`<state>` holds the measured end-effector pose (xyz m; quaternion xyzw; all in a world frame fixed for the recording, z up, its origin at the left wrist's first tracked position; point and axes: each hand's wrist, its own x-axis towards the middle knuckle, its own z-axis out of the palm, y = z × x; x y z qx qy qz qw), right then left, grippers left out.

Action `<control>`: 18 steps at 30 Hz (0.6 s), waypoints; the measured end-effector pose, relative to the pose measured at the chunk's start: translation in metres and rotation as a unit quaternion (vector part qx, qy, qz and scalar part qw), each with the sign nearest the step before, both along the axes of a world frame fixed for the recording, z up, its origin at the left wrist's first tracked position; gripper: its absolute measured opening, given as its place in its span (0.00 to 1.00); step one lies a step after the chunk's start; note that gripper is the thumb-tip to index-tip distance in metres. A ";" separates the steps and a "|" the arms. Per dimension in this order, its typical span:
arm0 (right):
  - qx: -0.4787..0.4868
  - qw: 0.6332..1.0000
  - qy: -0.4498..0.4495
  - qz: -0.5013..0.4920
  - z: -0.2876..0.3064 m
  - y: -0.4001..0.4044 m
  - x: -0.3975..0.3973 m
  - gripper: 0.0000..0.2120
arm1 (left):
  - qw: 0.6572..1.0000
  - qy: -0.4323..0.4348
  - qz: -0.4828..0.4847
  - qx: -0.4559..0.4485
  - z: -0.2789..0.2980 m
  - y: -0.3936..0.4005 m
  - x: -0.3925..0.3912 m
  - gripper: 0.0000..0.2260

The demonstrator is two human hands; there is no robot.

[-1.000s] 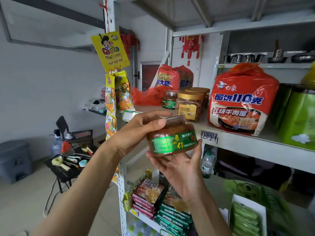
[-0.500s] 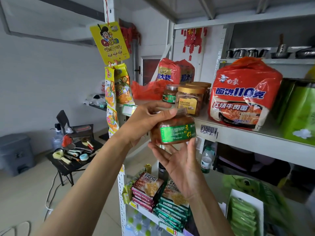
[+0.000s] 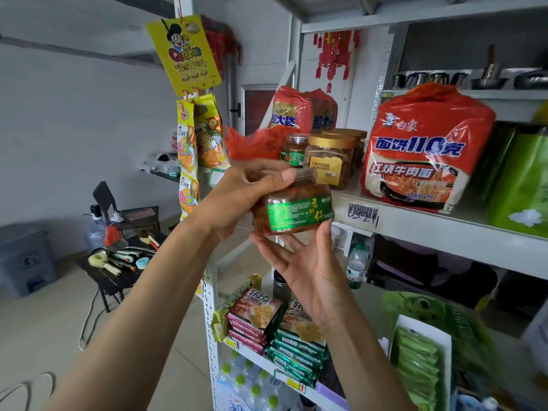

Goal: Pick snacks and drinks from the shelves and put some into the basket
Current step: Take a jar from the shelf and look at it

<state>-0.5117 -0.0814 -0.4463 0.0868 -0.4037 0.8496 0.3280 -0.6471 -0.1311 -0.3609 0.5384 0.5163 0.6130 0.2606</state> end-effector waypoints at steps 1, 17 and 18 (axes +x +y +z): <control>0.002 1.000 0.000 0.002 0.000 -0.001 0.000 0.30 | 1.000 -0.001 0.001 0.001 -0.001 0.000 -0.002 0.21; 0.008 1.000 0.003 0.025 -0.009 -0.002 -0.007 0.34 | 1.000 0.007 0.012 0.001 -0.001 -0.008 -0.004 0.21; 0.005 1.000 0.003 0.025 -0.009 -0.003 -0.007 0.35 | 1.000 0.008 0.010 0.002 0.000 -0.009 -0.004 0.22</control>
